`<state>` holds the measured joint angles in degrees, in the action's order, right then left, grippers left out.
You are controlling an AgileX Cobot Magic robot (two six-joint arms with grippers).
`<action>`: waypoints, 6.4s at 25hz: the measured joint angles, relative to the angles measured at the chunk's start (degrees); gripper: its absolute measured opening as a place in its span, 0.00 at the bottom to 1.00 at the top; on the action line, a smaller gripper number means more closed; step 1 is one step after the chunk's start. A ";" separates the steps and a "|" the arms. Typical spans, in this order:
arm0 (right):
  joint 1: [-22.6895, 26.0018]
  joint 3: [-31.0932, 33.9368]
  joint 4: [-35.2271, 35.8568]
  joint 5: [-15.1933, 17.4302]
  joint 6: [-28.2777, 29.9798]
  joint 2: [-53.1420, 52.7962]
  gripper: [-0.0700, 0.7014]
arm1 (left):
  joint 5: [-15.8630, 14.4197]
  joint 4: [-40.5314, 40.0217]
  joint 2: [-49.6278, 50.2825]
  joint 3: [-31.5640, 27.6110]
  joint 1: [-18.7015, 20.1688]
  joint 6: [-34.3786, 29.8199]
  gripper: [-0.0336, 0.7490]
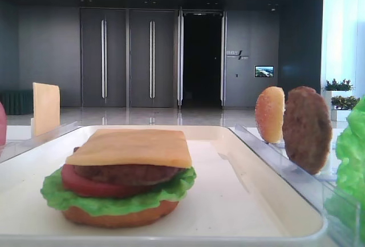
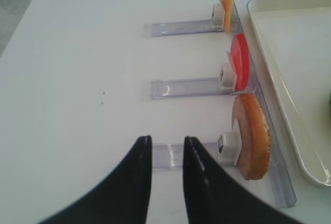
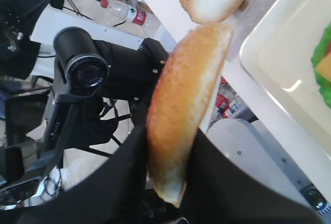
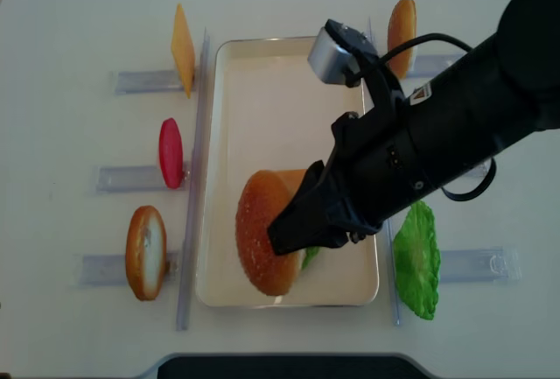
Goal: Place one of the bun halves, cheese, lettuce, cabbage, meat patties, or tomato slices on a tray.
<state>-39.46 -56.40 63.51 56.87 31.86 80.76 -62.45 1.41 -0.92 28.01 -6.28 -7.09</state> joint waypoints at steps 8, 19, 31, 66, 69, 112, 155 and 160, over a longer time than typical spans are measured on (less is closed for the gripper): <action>0.58 0.00 11.40 2.42 13.47 10.29 0.35 | 0.00 0.00 0.00 0.00 0.00 0.00 0.25; 8.67 0.00 14.13 2.57 19.18 20.68 0.35 | -0.04 0.00 0.00 0.00 0.00 0.00 0.25; 10.33 0.00 12.82 2.62 21.14 21.26 0.35 | -0.04 0.00 0.00 0.00 0.00 0.00 0.25; 10.34 0.00 11.08 1.18 21.53 21.26 0.35 | -0.04 0.00 0.00 0.00 0.00 0.00 0.25; 10.34 0.00 11.08 1.18 21.47 21.26 0.35 | -0.04 0.00 0.00 0.00 0.00 0.00 0.25; 10.34 0.00 3.14 -9.47 21.11 20.29 0.76 | -0.04 0.00 0.00 0.00 0.00 0.00 0.25; 41.19 0.00 -63.51 13.09 -35.31 -10.58 0.57 | -0.04 0.05 0.00 0.00 0.00 0.00 0.25; 41.19 0.00 -63.51 13.09 -35.49 -13.04 0.57 | -0.04 0.05 0.00 0.00 0.00 0.00 0.25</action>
<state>1.72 -56.40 0.00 69.96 -3.64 67.73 -62.50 1.46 -0.92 28.01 -6.28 -7.09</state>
